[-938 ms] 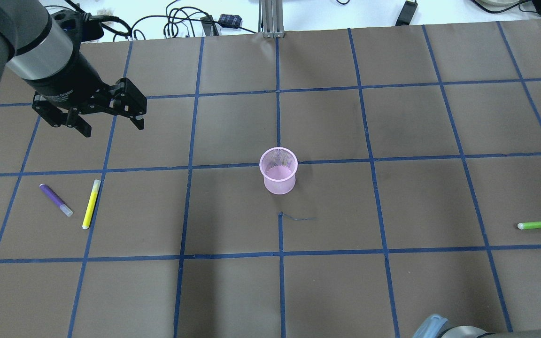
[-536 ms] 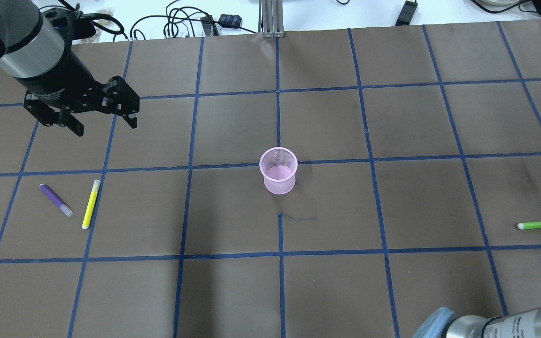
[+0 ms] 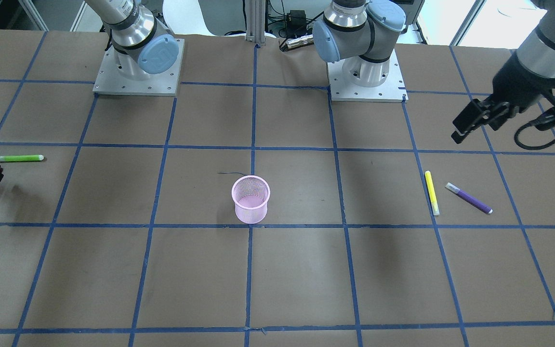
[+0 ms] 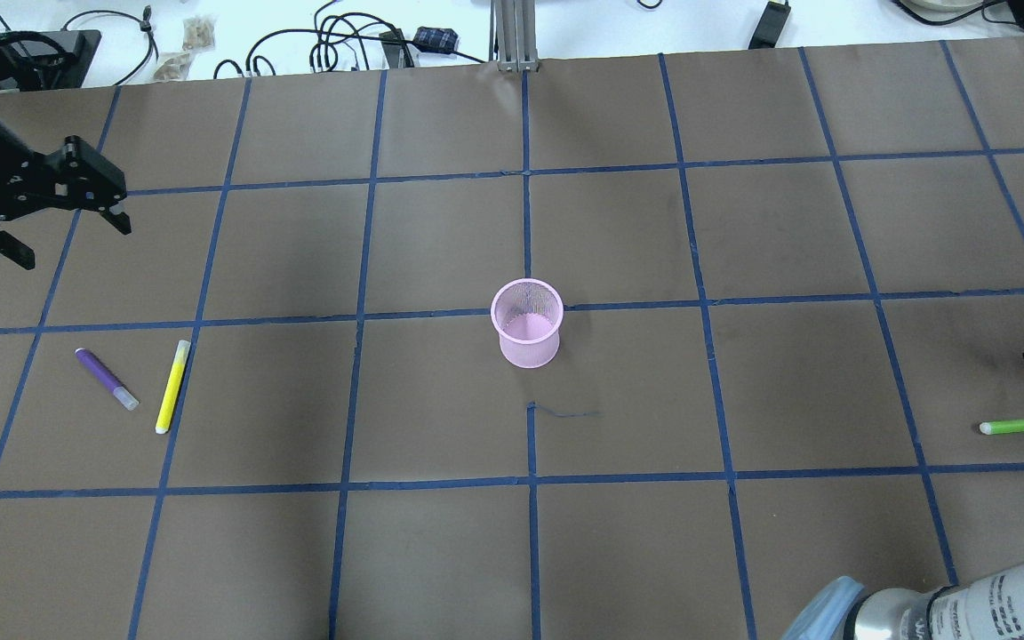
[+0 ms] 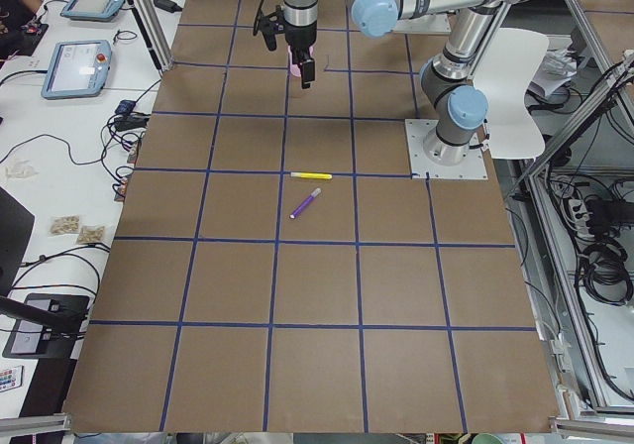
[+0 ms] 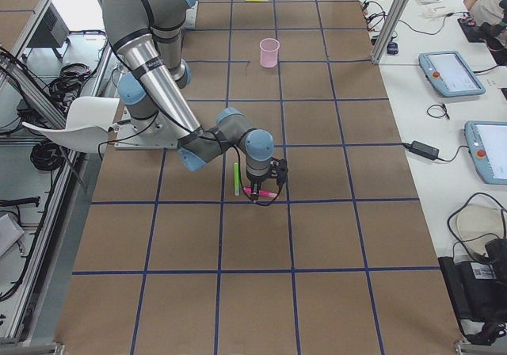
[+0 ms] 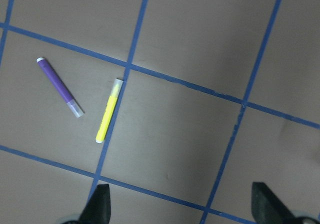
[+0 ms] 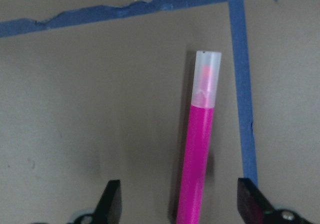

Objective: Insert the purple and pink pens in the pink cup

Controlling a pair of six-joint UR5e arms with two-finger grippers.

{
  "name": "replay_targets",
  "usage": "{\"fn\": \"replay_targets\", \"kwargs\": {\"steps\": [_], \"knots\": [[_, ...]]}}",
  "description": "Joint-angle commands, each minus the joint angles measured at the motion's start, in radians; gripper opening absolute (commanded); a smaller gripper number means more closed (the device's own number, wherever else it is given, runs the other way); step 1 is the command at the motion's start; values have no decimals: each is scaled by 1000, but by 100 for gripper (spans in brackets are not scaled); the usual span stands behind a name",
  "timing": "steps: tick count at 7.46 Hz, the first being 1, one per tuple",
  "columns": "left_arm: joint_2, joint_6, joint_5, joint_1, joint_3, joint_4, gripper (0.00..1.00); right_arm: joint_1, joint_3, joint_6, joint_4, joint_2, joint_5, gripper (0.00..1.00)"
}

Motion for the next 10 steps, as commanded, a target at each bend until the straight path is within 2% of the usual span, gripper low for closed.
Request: {"fn": "replay_targets", "kwargs": {"steps": [1, 2, 3, 4, 6, 7, 9, 10], "knots": [[-69, 49, 1, 146, -21, 60, 100, -1, 2, -1, 42, 4, -47, 62], [-101, 51, 0, 221, -56, 92, 100, -2, 3, -1, 46, 5, -47, 57], [-135, 77, 1, 271, -108, 198, 100, -2, 2, 1, 57, 5, -47, 52], [-173, 116, 9, 302, -154, 337, 100, -2, 0, 1, 56, 5, -47, 50], [-254, 85, 9, 305, -164, 425, 100, -2, 0, 2, 50, 8, -38, 44], [-294, 68, 10, 303, -168, 508, 100, -2, -5, 2, 48, 16, -50, 31], [-377, -36, 0, 303, -173, 545, 100, -2, -5, 2, 48, 18, -56, 17], [-408, -44, -55, 303, -173, 561, 100, -2, -5, 11, 62, 7, -101, 3]]}}
